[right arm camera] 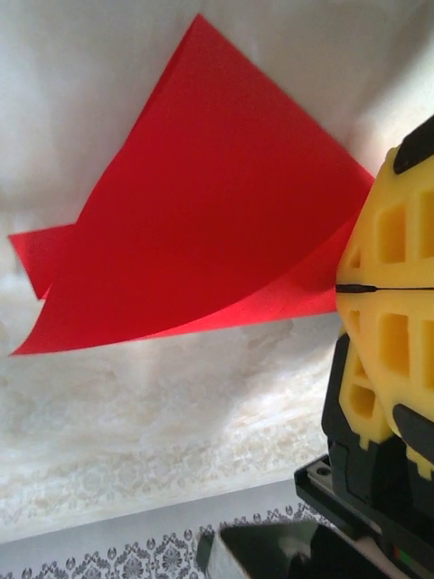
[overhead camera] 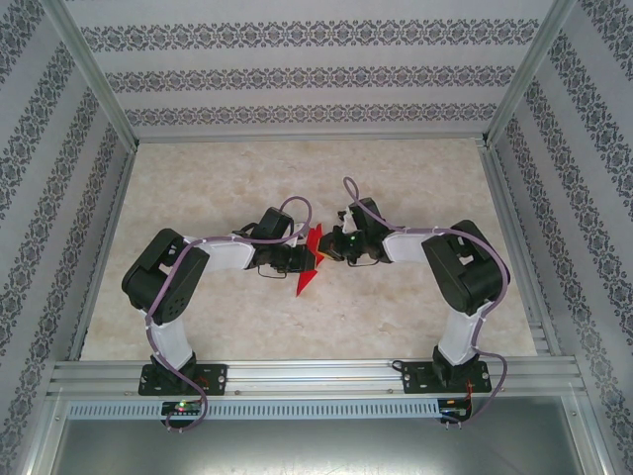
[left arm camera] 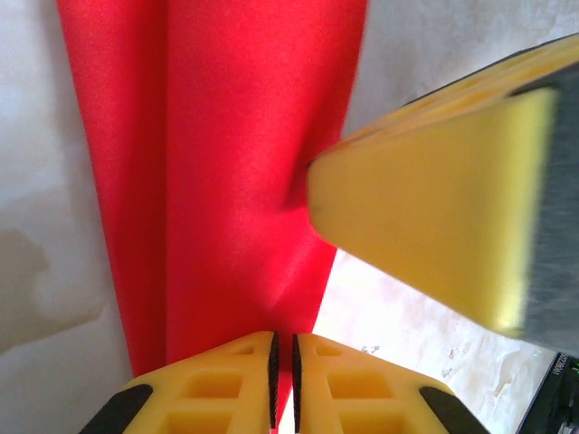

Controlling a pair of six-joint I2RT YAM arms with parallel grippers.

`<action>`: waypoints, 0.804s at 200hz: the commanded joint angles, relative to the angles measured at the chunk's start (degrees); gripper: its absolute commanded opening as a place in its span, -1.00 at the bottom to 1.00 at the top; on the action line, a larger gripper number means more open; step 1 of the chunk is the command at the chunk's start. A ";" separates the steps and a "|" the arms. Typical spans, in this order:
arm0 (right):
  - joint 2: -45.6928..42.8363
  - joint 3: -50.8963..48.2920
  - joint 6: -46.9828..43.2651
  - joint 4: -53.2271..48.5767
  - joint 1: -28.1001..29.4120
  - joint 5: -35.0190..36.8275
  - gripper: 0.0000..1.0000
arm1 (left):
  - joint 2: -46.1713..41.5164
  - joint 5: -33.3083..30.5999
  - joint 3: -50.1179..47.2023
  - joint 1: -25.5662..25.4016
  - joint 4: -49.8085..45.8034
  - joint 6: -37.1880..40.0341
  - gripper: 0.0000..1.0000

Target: Fold a paper plane with a square sheet of paper (pick it up from the middle)

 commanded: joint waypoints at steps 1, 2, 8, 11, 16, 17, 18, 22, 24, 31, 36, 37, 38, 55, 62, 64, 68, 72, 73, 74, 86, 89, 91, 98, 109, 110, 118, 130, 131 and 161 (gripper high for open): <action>2.24 -0.81 0.12 0.33 0.51 -0.74 -0.88 | 0.35 1.32 0.01 -0.64 -0.44 1.79 -0.67; 2.32 -0.79 0.07 0.33 0.51 -0.73 -0.88 | 0.34 1.33 0.05 -0.60 -0.44 1.80 -0.67; 2.68 -0.93 -0.05 0.23 0.43 -0.65 -0.88 | 0.28 1.49 0.09 -0.58 -0.42 1.81 -0.68; 2.90 -1.06 -0.11 0.36 0.42 -0.64 -0.88 | 0.21 1.56 0.15 -0.62 -0.44 1.77 -0.68; 3.32 -1.17 -0.07 0.60 0.42 -0.64 -0.89 | 0.09 1.68 0.16 -0.59 -0.44 1.67 -0.67; 3.34 -1.19 -0.07 0.63 0.42 -0.64 -0.89 | 0.04 1.68 0.17 -0.58 -0.44 1.65 -0.67; 3.40 -1.20 -0.06 0.65 0.42 -0.60 -0.89 | 0.02 1.68 0.22 -0.58 -0.40 1.63 -0.67; 3.52 -1.21 -0.14 0.68 0.42 -0.56 -0.88 | -0.11 1.81 0.18 -0.58 -0.33 1.59 -0.67; 3.76 -1.21 -0.19 0.65 0.42 -0.51 -0.89 | -0.19 1.85 0.18 -0.57 -0.31 1.55 -0.67; 3.97 -1.26 -0.30 0.67 0.42 -0.47 -0.89 | -0.42 1.95 0.34 -0.62 -0.33 1.36 -0.67; 4.15 -1.26 -0.32 0.68 0.41 -0.35 -0.89 | -0.61 2.14 0.36 -0.57 -0.28 1.29 -0.66; 4.15 -1.28 -0.33 0.68 0.42 -0.36 -0.89 | -0.70 2.17 0.40 -0.57 -0.32 1.28 -0.66; 4.15 -1.25 -0.33 0.67 0.42 -0.37 -0.89 | -0.75 2.19 0.38 -0.57 -0.29 1.19 -0.66; 4.22 -0.79 -1.36 -1.07 0.42 0.95 -0.89 | -2.10 2.57 0.37 -0.66 -0.67 0.85 -0.63; 4.28 -0.38 -2.05 -1.98 0.42 1.24 -0.90 | -2.76 2.49 0.27 -0.63 -1.08 0.83 -0.60; 4.27 -0.26 -2.21 -2.30 0.36 1.39 -0.90 | -3.11 2.39 0.27 -0.61 -1.28 0.83 -0.59; 4.37 -0.09 -2.59 -2.91 0.42 1.53 -0.90 | -3.63 2.14 0.27 -0.62 -1.67 0.91 -0.57; 4.42 0.13 -3.05 -3.52 0.49 1.88 -0.90 | -4.32 1.91 0.25 -0.57 -2.24 1.04 -0.56; 4.42 0.20 -3.18 -3.71 0.50 1.98 -0.90 | -4.49 1.80 0.21 -0.57 -2.39 1.07 -0.56; 4.42 0.24 -3.29 -3.94 0.50 1.99 -0.90 | -4.67 1.70 0.20 -0.62 -2.52 1.08 -0.55; 4.26 0.81 -4.89 -6.52 0.60 3.18 -0.90 | -6.73 -0.14 -0.06 -0.59 -4.53 1.49 -0.52; 4.23 0.88 -5.15 -6.94 0.60 3.51 -0.90 | -7.23 -0.62 -0.15 -0.63 -5.09 1.57 -0.52; 4.24 0.96 -5.33 -7.14 0.66 3.60 -0.90 | -7.51 -1.04 -0.16 -0.61 -5.45 1.63 -0.51; 4.24 1.03 -5.74 -7.72 0.75 3.93 -0.90 | -8.43 -2.11 -0.38 -0.59 -6.43 1.80 -0.51; 4.49 1.21 -6.16 -8.14 0.82 4.20 -0.90 | -9.34 -3.03 -0.84 -0.58 -7.26 1.69 -0.50; 4.54 1.18 -6.19 -8.13 0.84 4.24 -0.90 | -9.37 -3.09 -0.90 -0.62 -7.23 1.66 -0.50; 4.86 1.30 -6.30 -8.23 1.02 4.37 -0.90 | -9.54 -3.18 -1.36 -0.69 -7.22 1.37 -0.49; 5.10 1.32 -6.40 -8.12 1.26 4.46 -0.90 | -9.38 -3.15 -2.03 -0.66 -6.92 0.86 -0.49; 5.11 1.28 -6.44 -8.17 1.28 4.42 -0.90 | -9.31 -3.15 -2.07 -0.66 -6.89 0.85 -0.49; 5.65 1.53 -6.39 -8.11 1.55 4.64 -0.90 | -8.11 -3.42 -2.97 -1.01 -6.30 0.58 -0.50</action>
